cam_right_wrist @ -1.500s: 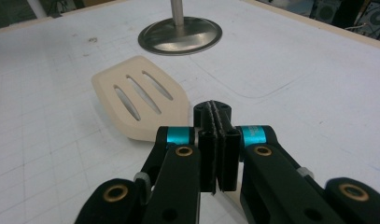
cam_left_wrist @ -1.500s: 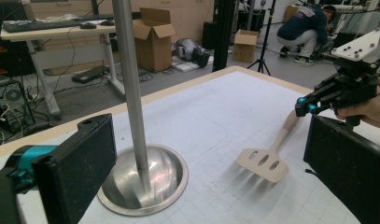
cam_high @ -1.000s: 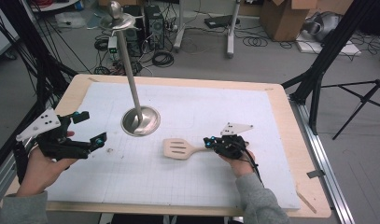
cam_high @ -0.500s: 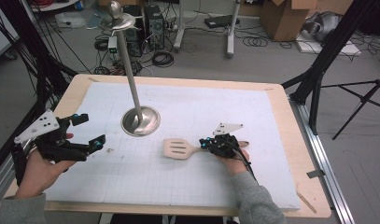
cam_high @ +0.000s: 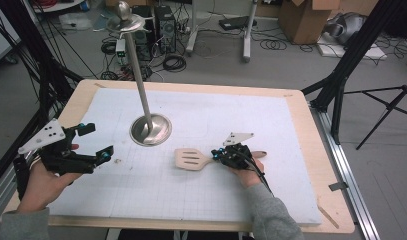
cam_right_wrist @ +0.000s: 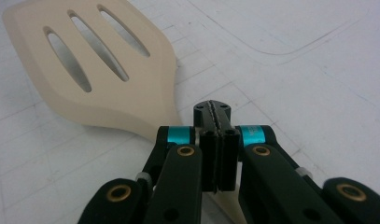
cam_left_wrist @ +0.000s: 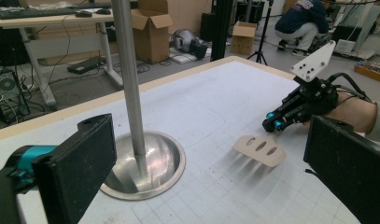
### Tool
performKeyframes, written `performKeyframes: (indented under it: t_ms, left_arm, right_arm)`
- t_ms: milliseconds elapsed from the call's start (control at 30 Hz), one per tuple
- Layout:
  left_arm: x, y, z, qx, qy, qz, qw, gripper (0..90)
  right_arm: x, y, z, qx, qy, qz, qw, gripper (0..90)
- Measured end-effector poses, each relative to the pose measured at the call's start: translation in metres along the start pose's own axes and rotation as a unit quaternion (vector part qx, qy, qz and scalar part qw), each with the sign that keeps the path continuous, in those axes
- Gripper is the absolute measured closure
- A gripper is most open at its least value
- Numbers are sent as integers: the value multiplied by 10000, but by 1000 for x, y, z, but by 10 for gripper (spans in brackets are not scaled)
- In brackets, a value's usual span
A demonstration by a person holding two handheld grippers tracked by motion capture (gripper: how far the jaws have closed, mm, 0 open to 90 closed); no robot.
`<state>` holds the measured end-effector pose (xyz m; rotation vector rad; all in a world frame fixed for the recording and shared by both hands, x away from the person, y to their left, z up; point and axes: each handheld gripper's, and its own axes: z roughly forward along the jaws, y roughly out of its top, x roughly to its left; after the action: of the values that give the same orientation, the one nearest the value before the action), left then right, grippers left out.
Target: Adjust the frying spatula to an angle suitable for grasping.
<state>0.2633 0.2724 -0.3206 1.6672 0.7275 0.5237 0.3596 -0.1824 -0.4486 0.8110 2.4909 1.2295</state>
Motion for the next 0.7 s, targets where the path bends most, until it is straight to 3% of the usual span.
performKeyframes:
  t_ms: [267, 433, 600, 700]
  left_arm:
    - [2, 0, 0, 13, 13, -17, 10000, 29]
    - [2, 0, 1, 16, 2, -15, 10000, 29]
    - [1, -1, 4, 46, -15, -12, 10000, 29]
    - [0, -1, 6, 82, -41, -1, 10000, 29]
  right_arm:
    - [1, -1, -3, 34, 57, 311, 9995, 900]
    - [1, -2, -2, 46, -15, 230, 9997, 900]
    - [5, 2, 5, 200, -410, -30, 9990, 900]
    - [6, 1, 4, 218, -386, 42, 9990, 900]
